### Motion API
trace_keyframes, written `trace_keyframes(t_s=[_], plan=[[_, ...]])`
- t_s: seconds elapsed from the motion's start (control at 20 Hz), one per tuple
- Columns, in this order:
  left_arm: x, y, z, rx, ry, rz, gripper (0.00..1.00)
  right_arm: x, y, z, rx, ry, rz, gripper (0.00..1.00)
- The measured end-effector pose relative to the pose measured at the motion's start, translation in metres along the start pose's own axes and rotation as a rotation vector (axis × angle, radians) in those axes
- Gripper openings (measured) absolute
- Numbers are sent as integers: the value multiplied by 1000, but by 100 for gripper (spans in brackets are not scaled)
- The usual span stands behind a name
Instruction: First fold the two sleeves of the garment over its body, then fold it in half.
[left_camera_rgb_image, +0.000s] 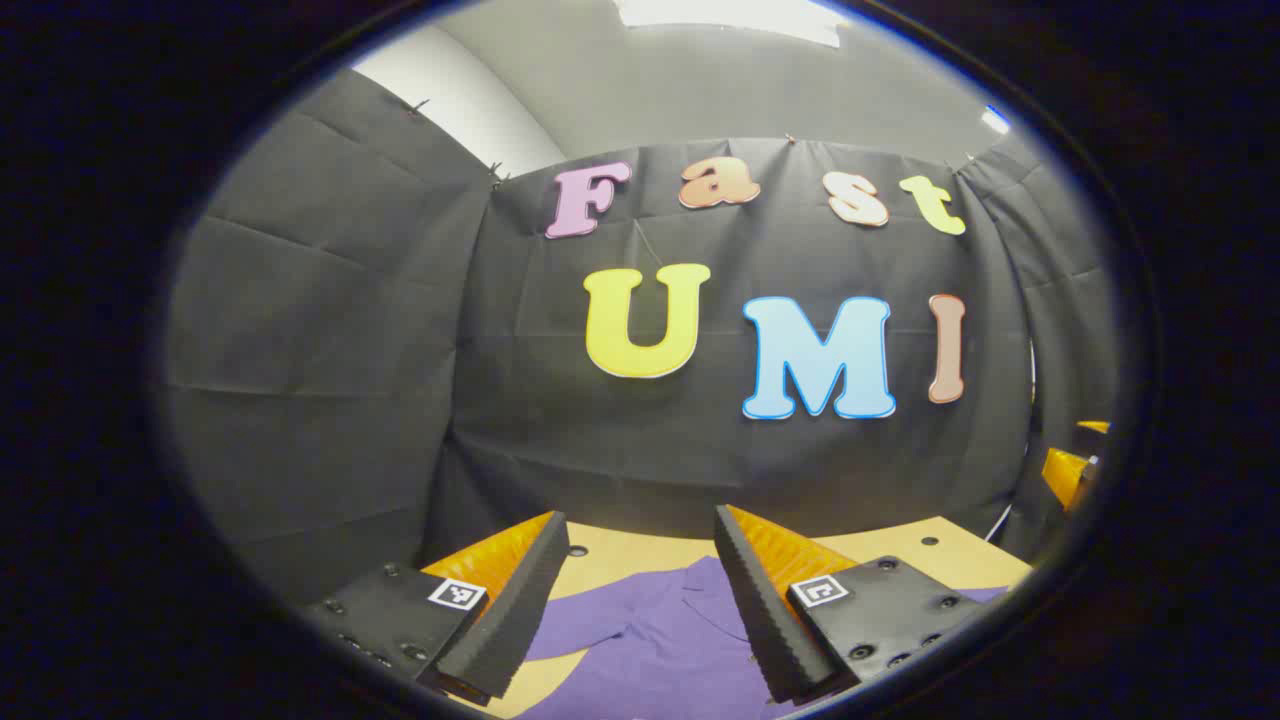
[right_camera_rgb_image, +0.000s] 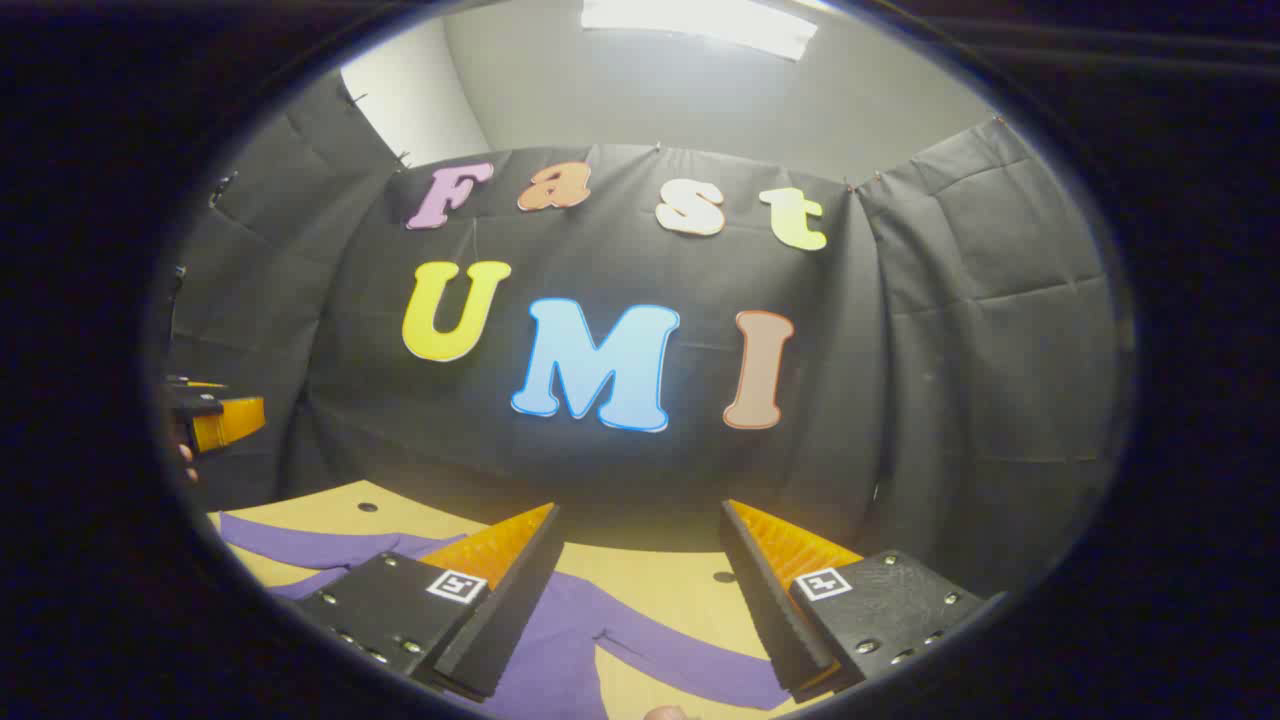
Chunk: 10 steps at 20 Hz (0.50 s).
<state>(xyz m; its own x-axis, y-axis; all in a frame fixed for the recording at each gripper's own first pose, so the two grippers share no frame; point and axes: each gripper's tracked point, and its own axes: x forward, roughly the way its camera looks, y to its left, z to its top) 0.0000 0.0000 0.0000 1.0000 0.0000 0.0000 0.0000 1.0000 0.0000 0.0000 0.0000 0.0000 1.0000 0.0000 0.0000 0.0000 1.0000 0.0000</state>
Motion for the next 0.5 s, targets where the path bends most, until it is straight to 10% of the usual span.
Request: trace_keyframes(t_s=[0.5], plan=[[43,-16,2,18,-7,-110,93,14,-9,-20,48,69,-132,96]])
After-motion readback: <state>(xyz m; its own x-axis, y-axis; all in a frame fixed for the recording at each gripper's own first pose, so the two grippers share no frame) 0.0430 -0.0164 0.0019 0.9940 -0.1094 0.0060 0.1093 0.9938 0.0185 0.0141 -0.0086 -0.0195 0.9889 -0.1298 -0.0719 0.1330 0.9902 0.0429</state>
